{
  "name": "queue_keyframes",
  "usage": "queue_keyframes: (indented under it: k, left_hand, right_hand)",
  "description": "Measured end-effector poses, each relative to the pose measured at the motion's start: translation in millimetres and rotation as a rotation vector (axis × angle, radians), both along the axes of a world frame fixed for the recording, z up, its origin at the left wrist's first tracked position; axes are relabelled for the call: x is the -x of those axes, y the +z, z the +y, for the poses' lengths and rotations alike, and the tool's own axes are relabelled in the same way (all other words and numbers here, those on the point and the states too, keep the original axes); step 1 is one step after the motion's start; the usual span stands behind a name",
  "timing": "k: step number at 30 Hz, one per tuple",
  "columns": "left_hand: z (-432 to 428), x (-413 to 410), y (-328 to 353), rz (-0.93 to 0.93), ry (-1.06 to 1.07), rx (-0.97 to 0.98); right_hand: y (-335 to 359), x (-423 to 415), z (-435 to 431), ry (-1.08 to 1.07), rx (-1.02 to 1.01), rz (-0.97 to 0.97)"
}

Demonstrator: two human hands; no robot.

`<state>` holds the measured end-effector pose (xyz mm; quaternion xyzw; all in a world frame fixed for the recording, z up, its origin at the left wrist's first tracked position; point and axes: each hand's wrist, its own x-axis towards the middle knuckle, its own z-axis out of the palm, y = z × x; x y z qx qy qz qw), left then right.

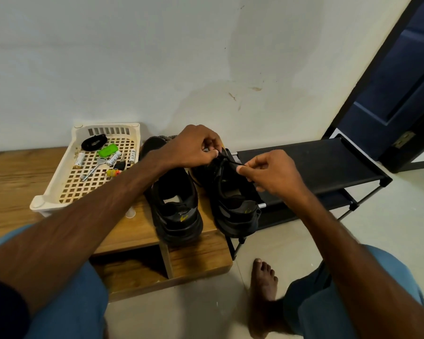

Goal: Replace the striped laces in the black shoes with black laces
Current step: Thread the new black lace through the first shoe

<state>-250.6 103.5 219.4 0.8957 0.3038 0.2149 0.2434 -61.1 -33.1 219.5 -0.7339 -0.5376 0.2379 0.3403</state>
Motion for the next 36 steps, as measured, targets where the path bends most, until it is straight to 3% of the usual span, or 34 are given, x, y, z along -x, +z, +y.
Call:
queue_keyframes:
  k: [3,8,11,13,17,20,22,25,28,31,34,36]
  left_hand:
    - [2.9,-2.1,-2.1,-0.009,0.055,0.130]
    - [3.4,-3.5,0.0,-0.178,0.100,0.629]
    - [0.1,-5.7,-0.9,-0.303,0.116,0.768]
    - [0.0,-7.5,-2.4,-0.316,0.133,0.608]
    - [0.9,-5.8,-3.9,-0.170,0.115,-0.127]
    - [-3.4,-9.6,-5.0,-0.123,0.202,-0.235]
    - [-4.4,-12.9,-4.5,-0.149,0.257,0.015]
    - [-4.1,-12.3,0.7,-0.270,0.248,0.605]
    - [-0.1,-8.7,3.8,-0.396,0.222,0.836]
    - [2.2,-8.4,1.4,-0.388,0.215,0.655]
    - [4.9,-6.0,-3.0,-0.254,0.218,0.044]
    - [5.2,-4.0,-3.3,-0.201,0.162,-0.205]
  right_hand:
    - [-1.5,3.7,1.5,0.040,0.007,-0.096]
    - [-1.8,5.6,4.4,0.049,-0.017,-0.149]
    - [-1.8,7.0,5.6,0.032,-0.019,-0.149]
    - [-1.3,7.4,6.1,0.021,-0.023,-0.147]
    - [0.6,7.7,6.2,0.006,-0.032,-0.116]
    - [2.1,7.7,6.4,0.003,-0.038,-0.112]
    - [2.4,7.6,6.8,0.009,-0.039,-0.107]
    - [0.8,11.0,8.6,0.031,-0.012,-0.107]
    - [-1.3,16.4,11.0,0.031,0.015,-0.080]
    - [-2.1,19.6,13.4,0.010,0.007,-0.051]
    - [-2.0,19.9,14.1,-0.003,-0.009,-0.062]
    - [-1.3,18.4,13.2,-0.006,-0.022,-0.076]
